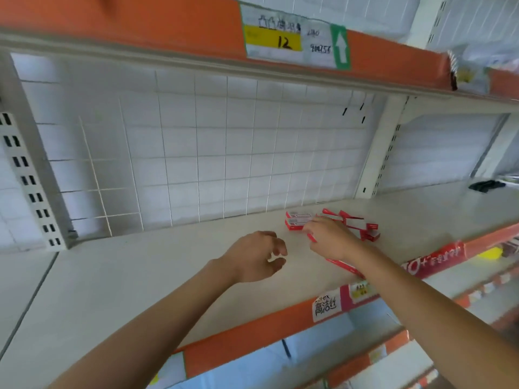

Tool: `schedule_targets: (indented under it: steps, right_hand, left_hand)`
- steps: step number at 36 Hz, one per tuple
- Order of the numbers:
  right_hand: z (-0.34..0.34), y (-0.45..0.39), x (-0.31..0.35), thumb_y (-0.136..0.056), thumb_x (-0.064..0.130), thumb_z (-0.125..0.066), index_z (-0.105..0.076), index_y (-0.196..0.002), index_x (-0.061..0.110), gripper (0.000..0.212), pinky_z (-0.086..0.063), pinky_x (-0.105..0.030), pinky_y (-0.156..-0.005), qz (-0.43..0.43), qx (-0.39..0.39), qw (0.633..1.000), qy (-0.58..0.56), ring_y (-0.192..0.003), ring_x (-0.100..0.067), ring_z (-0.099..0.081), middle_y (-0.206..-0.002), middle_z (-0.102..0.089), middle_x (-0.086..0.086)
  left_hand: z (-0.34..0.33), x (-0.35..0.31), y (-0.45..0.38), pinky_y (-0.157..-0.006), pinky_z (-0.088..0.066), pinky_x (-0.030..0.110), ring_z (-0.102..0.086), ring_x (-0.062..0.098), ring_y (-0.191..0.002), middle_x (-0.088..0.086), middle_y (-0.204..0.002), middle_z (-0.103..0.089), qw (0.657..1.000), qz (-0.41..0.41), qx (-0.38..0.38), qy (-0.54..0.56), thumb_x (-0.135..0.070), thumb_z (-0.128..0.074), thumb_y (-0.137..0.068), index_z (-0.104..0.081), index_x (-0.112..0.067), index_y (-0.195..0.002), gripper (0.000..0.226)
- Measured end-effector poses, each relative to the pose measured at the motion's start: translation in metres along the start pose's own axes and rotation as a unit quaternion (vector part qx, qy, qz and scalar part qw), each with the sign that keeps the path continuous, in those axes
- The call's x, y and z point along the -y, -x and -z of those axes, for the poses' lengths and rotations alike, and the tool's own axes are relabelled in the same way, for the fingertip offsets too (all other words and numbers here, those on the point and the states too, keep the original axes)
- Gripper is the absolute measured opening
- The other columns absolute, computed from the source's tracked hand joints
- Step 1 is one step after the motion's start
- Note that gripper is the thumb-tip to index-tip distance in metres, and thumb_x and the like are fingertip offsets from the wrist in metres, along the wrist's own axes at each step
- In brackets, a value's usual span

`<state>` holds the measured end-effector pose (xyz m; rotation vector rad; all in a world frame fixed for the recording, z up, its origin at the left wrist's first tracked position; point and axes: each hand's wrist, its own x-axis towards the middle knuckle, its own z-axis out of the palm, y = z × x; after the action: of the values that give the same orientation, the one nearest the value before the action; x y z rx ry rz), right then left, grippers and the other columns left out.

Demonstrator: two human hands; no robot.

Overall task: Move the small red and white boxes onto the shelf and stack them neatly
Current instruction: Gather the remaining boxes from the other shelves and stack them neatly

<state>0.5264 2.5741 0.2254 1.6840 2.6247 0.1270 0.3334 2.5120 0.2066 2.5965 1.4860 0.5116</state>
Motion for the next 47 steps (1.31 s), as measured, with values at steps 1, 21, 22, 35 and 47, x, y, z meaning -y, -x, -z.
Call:
schedule_targets:
  steps: [1, 21, 22, 35, 47]
  right_hand:
    - [-0.002, -0.005, -0.008, -0.087, 0.016, -0.047, -0.057, -0.109, 0.013, 0.024, -0.042, -0.039, -0.095, 0.006, 0.007, 1.0, 0.023, -0.117, -0.023, -0.047, -0.126, -0.053, -0.003]
    - [-0.033, -0.018, -0.02, -0.092, 0.041, -0.048, -0.037, -0.126, 0.015, 0.044, -0.037, -0.04, -0.093, 0.208, -0.091, 0.974, 0.026, -0.117, -0.026, -0.047, -0.127, -0.045, -0.008]
    - [-0.034, -0.015, -0.007, -0.091, 0.04, -0.048, -0.038, -0.123, 0.015, 0.042, -0.041, -0.038, -0.086, 0.234, -0.1, 0.967, 0.006, -0.113, -0.027, -0.049, -0.122, -0.047, -0.007]
    - [-0.025, 0.025, 0.159, -0.085, 0.039, -0.061, -0.047, -0.115, 0.016, 0.04, -0.042, -0.033, -0.086, 0.435, -0.076, 0.878, -0.185, -0.113, -0.02, -0.043, -0.115, -0.047, -0.001]
    - [0.006, 0.117, 0.391, -0.082, 0.037, -0.063, -0.049, -0.11, 0.018, 0.037, -0.041, -0.032, -0.081, 0.555, -0.057, 0.801, -0.217, -0.108, -0.019, -0.044, -0.111, -0.054, 0.001]
  left_hand:
    - [-0.001, -0.003, -0.004, -0.079, -0.047, 0.026, -0.06, 0.014, -0.092, -0.003, -0.109, -0.06, 1.0, 0.006, 0.0, -0.005, -0.03, -0.054, -0.092, -0.063, -0.021, -0.113, 0.025]
    - [-0.031, -0.055, 0.026, -0.071, -0.052, 0.032, -0.064, 0.014, -0.079, -0.003, -0.095, -0.066, 0.972, 0.209, -0.102, -0.024, -0.021, -0.054, -0.088, -0.07, -0.02, -0.098, 0.019]
    - [-0.031, -0.057, 0.035, -0.069, -0.051, 0.032, -0.064, 0.015, -0.078, -0.002, -0.093, -0.066, 0.968, 0.224, -0.109, -0.027, -0.019, -0.055, -0.088, -0.07, -0.019, -0.096, 0.018]
    - [0.014, -0.071, 0.205, -0.065, -0.05, 0.028, -0.064, 0.016, -0.074, 0.0, -0.088, -0.067, 0.892, 0.413, -0.159, -0.091, -0.015, -0.057, -0.086, -0.07, -0.015, -0.089, 0.013]
    - [0.082, -0.07, 0.422, -0.068, -0.053, 0.034, -0.062, 0.014, -0.076, -0.001, -0.092, -0.066, 0.831, 0.517, -0.143, -0.15, -0.018, -0.055, -0.087, -0.069, -0.017, -0.092, 0.015]
